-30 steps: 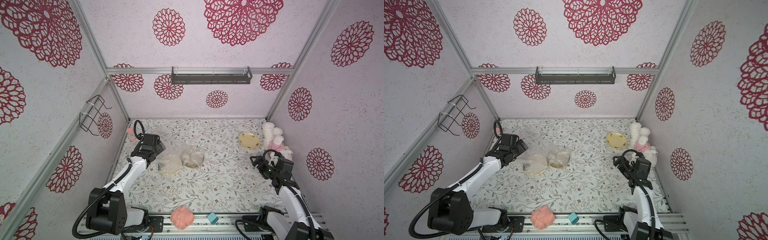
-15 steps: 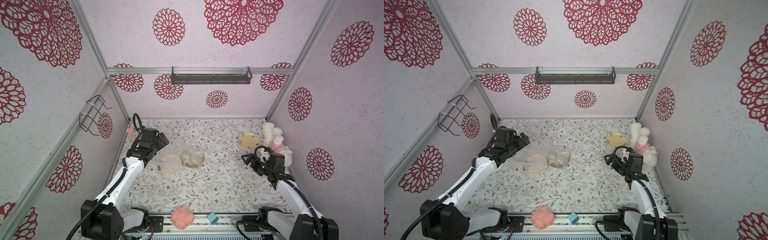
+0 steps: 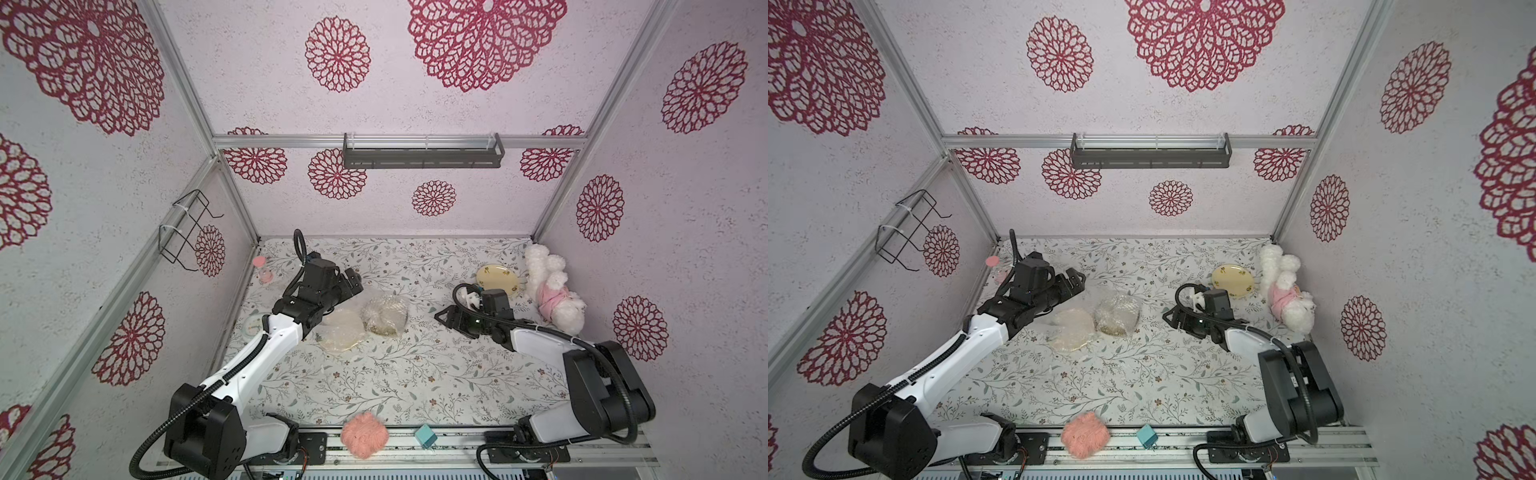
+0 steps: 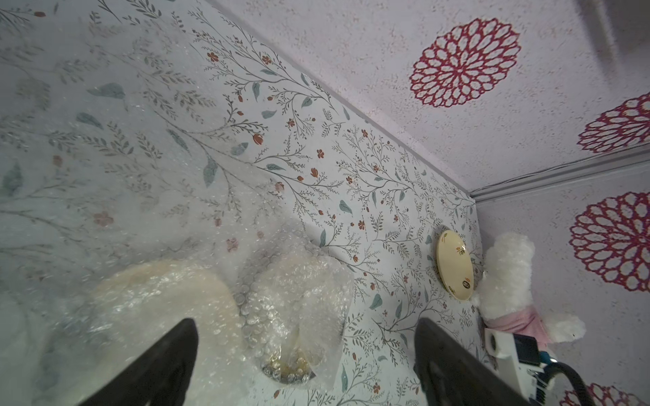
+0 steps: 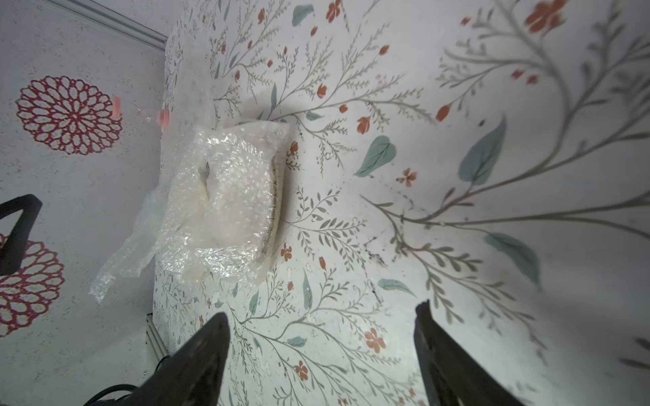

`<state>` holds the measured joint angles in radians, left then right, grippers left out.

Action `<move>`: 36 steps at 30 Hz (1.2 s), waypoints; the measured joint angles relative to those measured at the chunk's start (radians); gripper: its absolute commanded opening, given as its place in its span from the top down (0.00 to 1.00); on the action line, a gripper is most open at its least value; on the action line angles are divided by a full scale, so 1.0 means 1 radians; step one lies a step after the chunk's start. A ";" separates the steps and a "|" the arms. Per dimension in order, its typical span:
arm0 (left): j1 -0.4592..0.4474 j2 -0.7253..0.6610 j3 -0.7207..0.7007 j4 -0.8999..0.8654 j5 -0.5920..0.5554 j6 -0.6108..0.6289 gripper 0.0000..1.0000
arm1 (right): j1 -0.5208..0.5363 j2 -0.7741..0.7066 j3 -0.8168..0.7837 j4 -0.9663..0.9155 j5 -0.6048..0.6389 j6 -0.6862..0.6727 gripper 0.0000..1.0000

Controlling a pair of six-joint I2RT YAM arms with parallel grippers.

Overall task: Unpack dinner plates from bubble wrap
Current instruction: Move the bubble wrap to the center of the board.

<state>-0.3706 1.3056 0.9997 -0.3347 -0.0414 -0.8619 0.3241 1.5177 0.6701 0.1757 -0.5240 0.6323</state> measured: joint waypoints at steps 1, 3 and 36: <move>0.000 0.000 -0.007 0.001 0.002 -0.003 0.03 | 0.016 0.025 0.008 0.017 0.000 0.013 0.28; 0.000 -0.005 -0.026 0.002 0.003 -0.006 0.03 | 0.045 0.075 0.030 0.051 0.003 0.033 0.33; 0.000 -0.076 -0.100 0.000 -0.001 -0.006 0.03 | 0.248 0.435 0.244 0.359 0.057 0.224 0.51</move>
<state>-0.3706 1.2297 0.9001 -0.3347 -0.0422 -0.8684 0.5720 1.9530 0.9142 0.5343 -0.4667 0.8562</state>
